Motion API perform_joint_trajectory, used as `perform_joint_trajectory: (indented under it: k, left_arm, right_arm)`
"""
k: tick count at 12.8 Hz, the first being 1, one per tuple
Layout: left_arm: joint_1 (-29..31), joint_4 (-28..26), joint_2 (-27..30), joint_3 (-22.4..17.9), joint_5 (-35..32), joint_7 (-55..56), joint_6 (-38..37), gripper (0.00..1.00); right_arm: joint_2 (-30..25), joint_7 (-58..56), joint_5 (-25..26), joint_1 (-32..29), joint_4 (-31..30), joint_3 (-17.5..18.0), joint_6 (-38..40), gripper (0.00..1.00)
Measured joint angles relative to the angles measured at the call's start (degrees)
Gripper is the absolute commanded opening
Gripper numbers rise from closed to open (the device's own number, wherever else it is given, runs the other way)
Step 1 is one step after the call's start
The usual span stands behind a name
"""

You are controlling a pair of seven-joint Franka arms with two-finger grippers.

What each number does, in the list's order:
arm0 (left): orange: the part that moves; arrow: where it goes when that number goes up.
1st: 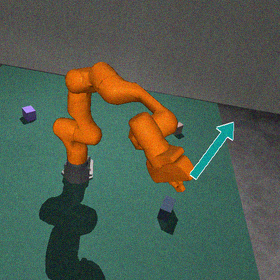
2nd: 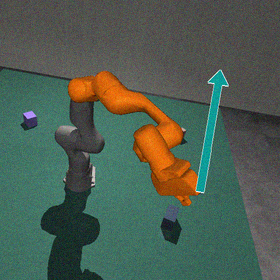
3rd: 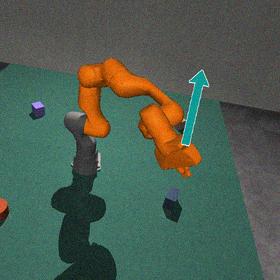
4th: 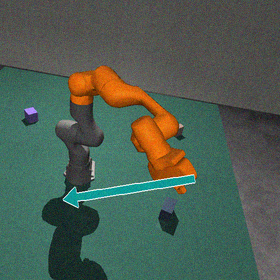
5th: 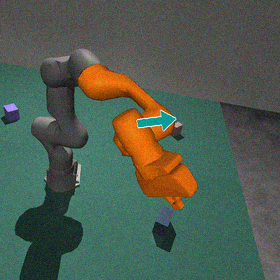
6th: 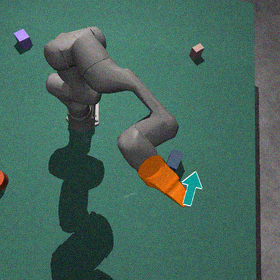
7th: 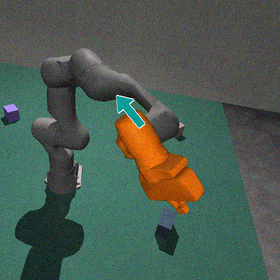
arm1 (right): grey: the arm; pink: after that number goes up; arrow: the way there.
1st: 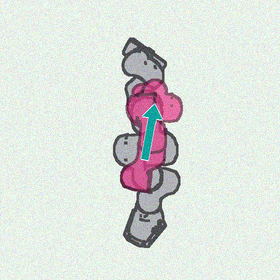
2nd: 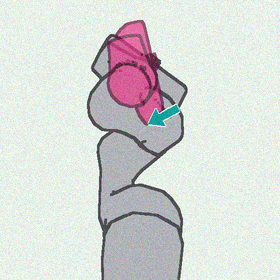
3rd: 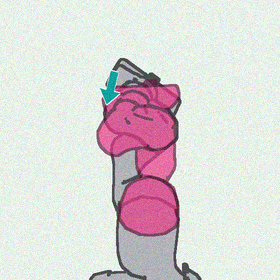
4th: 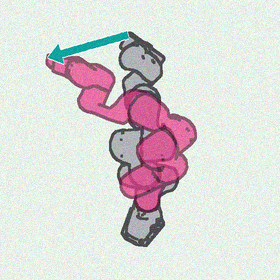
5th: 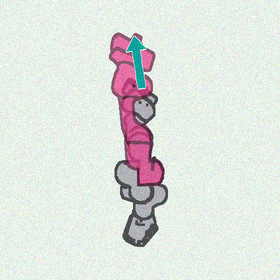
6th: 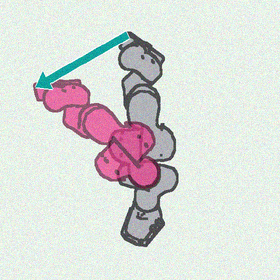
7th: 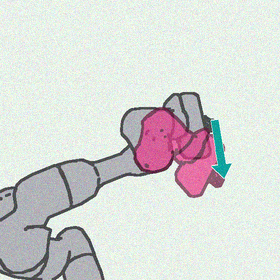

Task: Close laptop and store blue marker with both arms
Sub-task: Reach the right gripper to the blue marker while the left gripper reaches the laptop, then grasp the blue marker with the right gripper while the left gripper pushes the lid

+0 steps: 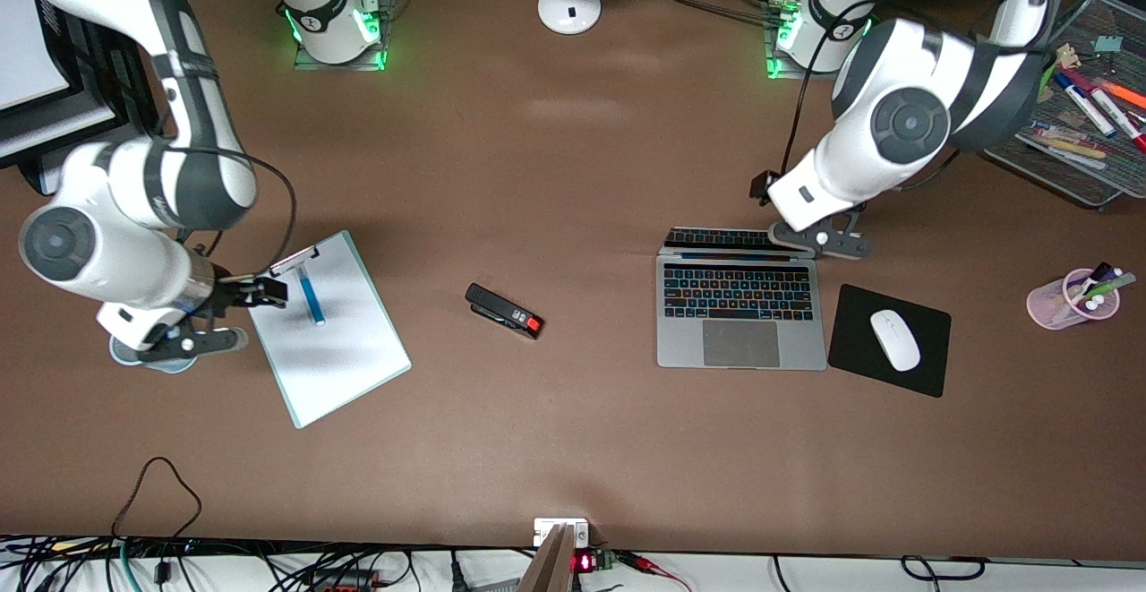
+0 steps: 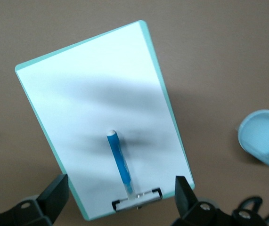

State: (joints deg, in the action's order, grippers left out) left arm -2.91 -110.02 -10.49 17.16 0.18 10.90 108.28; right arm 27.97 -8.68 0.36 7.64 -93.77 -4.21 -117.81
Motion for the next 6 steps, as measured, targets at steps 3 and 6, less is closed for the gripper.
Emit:
perform_joint_trajectory:
  k: [3,6]
  left_arm:
    - [0.85,0.09,-2.74,-0.07,0.00,0.63,4.14,1.00]
    - [1.14,0.15,-3.28,-0.09,0.00,0.80,5.27,1.00]
  right_arm:
    - [2.21,-4.36,0.00,0.04,-0.07,-0.02,-1.70,1.00]
    - [3.42,-11.79,0.00,0.04,-1.45,-0.02,-4.60,1.00]
